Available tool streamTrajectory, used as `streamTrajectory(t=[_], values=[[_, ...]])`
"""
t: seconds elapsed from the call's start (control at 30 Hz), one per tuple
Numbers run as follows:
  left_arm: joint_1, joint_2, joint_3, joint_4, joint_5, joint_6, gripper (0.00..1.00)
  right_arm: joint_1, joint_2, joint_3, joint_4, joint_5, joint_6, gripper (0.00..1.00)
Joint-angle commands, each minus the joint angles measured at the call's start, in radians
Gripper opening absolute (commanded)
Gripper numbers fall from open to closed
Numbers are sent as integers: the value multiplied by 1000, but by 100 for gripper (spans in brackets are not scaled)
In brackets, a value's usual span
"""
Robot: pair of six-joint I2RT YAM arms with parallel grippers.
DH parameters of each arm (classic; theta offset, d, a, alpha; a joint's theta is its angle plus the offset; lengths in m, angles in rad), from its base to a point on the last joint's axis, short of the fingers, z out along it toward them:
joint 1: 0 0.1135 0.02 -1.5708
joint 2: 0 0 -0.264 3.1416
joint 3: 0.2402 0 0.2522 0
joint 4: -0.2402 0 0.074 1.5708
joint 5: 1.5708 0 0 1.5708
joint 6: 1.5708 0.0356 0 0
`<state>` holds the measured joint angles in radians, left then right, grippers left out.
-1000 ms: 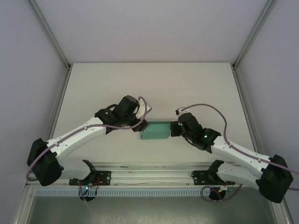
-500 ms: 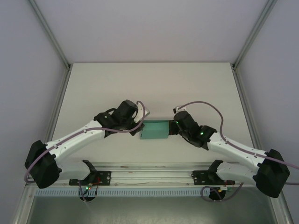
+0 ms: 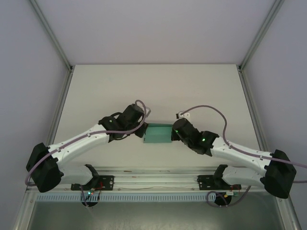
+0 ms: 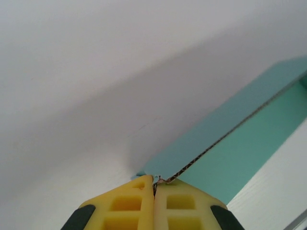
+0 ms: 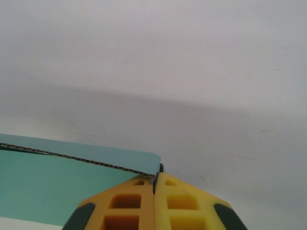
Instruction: Assemble paper box
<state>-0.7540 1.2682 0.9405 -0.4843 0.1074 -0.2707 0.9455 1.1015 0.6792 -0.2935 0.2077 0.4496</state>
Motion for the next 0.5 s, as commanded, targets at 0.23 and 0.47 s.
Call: streamTrajectory(t=[0.23,0.47], values=[[-62,-15,-86,91,-139,-276,0,124,98,35,-72,154,201,0],[-66,-27,-174,204,-107,-362,0,133,114,46,-60,157,222,0]])
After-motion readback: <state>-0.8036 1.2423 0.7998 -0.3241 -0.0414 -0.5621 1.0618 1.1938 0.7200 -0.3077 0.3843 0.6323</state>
